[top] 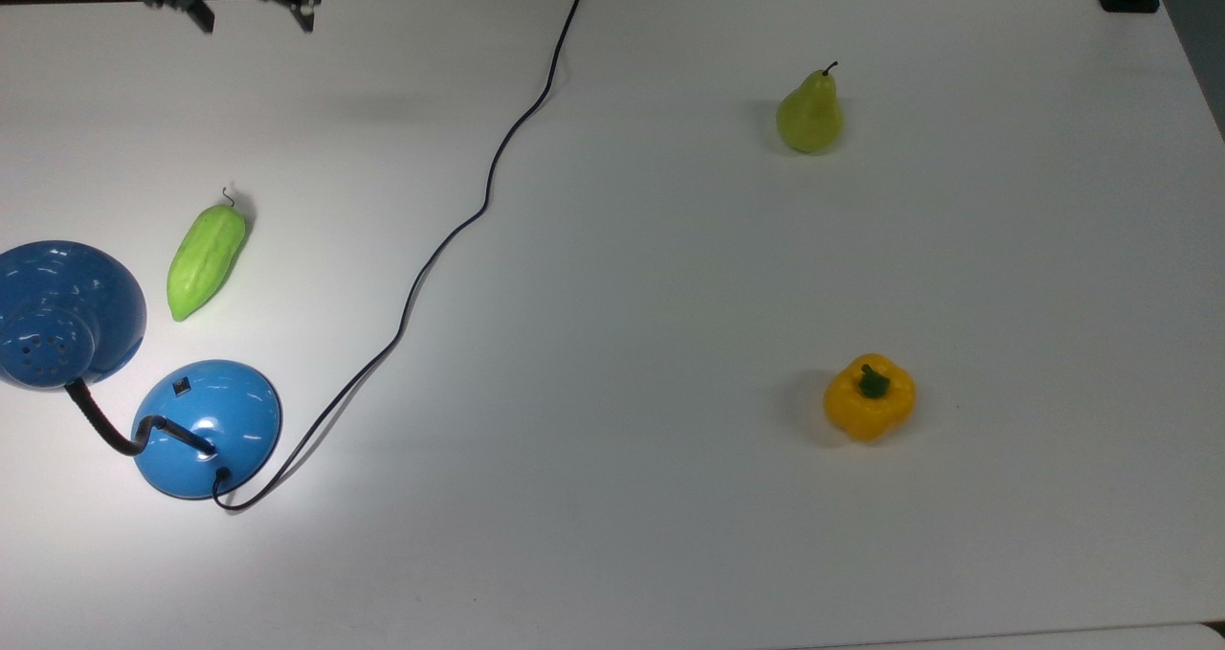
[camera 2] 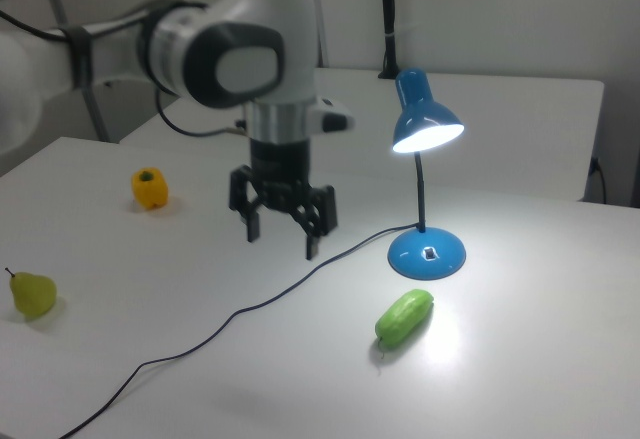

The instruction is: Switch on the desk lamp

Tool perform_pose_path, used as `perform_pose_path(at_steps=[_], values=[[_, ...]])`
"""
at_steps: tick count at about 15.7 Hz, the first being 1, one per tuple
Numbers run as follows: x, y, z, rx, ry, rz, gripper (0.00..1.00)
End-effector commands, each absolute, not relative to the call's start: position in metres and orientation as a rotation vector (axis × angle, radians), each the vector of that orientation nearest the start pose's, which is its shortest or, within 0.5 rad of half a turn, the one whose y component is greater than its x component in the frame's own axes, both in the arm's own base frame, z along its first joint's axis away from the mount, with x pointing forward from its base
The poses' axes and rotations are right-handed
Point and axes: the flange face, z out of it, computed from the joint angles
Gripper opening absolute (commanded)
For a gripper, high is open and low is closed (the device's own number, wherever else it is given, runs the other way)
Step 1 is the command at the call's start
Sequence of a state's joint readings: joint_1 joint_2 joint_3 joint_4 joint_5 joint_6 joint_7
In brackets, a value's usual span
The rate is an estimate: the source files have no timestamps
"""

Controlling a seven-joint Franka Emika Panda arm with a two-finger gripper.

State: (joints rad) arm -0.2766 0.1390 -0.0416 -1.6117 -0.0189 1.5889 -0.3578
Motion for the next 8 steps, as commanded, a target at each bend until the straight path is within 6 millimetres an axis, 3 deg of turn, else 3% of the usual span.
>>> perform_pose_path(at_steps=[1,5,8], values=[[0.535,-0.139,0.577,-3.148,0.048,0.194,1.0],[0.519,-0.083,0.631,-3.149,0.244,0.027,1.0],[0.514,-0.052,0.647,-3.071,0.297,-0.031,1.0]])
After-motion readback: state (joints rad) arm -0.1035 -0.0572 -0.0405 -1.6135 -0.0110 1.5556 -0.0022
